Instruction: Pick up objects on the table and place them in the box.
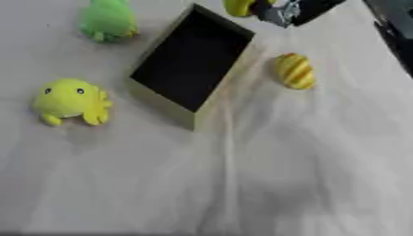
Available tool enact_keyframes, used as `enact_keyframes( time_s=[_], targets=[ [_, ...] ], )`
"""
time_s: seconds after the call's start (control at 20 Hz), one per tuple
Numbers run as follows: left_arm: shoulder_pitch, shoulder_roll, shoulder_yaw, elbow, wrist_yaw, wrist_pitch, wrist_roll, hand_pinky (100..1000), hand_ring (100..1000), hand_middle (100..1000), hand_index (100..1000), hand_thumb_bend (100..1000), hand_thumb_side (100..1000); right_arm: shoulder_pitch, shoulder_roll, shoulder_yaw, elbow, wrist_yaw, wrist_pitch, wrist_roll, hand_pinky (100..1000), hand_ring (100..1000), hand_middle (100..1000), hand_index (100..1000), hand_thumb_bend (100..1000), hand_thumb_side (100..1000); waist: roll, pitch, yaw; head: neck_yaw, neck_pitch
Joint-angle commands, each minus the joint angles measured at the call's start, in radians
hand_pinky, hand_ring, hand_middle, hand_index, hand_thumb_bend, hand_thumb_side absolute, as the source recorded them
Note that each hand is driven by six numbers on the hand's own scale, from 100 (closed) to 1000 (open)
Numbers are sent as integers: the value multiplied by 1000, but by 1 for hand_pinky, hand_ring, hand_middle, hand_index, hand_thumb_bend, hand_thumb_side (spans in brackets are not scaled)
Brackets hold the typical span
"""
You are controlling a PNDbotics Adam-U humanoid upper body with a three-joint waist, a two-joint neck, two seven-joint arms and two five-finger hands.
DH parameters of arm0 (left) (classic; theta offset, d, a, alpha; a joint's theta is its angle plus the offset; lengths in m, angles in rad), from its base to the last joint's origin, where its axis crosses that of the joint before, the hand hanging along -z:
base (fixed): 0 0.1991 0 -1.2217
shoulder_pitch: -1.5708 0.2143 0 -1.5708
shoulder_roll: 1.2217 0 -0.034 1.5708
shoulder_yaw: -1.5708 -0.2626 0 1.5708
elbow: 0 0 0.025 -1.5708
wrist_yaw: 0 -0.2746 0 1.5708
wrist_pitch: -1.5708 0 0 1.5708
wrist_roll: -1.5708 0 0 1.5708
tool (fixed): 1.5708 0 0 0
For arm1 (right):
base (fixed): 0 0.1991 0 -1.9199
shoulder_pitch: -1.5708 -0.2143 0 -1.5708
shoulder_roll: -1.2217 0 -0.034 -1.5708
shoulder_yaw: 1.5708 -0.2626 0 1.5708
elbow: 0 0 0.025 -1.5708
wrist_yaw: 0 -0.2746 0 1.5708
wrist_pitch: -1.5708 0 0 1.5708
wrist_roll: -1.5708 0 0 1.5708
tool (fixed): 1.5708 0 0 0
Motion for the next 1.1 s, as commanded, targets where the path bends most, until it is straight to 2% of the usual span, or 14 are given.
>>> enact_keyframes(
  time_s=[0.05,0.25,0.55,0.85,0.9,0.95,1.0,1.1],
  targets=[
    [-19,4,3,-16,9,-7,5,683,676,651,818,403,490,-27,40,-29,49,13,-16,28,841,803,300,529,100,100,8,-16,5,-9,-20],
    [-20,3,4,-16,12,-6,10,682,676,650,818,400,492,-31,89,-31,91,84,-41,35,835,803,319,543,100,100,12,-9,9,-10,-29],
    [-20,1,2,-16,13,-5,7,681,675,649,818,396,497,-29,136,-11,155,233,-100,-6,835,820,370,587,100,100,12,-3,12,-9,-33],
    [-16,2,0,-16,13,-2,3,680,675,649,818,395,498,-30,143,-7,182,338,-121,-63,856,875,492,695,100,100,9,-4,11,-5,-37],
    [-15,2,0,-16,13,-2,3,680,675,649,818,394,499,-31,143,-7,183,354,-124,-68,865,899,541,734,139,100,9,-5,10,-4,-37],
    [-15,1,0,-16,13,-1,2,680,675,649,818,394,499,-32,143,-6,184,369,-127,-73,866,903,550,739,147,100,8,-5,10,-4,-38],
    [-14,1,0,-16,13,-1,1,680,675,649,818,393,501,-32,144,-5,185,384,-132,-76,878,935,628,784,212,176,8,-5,10,-4,-37],
    [-13,1,-1,-16,13,1,0,680,675,649,818,393,502,-35,145,-3,188,414,-143,-76,886,957,687,813,259,272,8,-6,10,-4,-37]
  ],
)
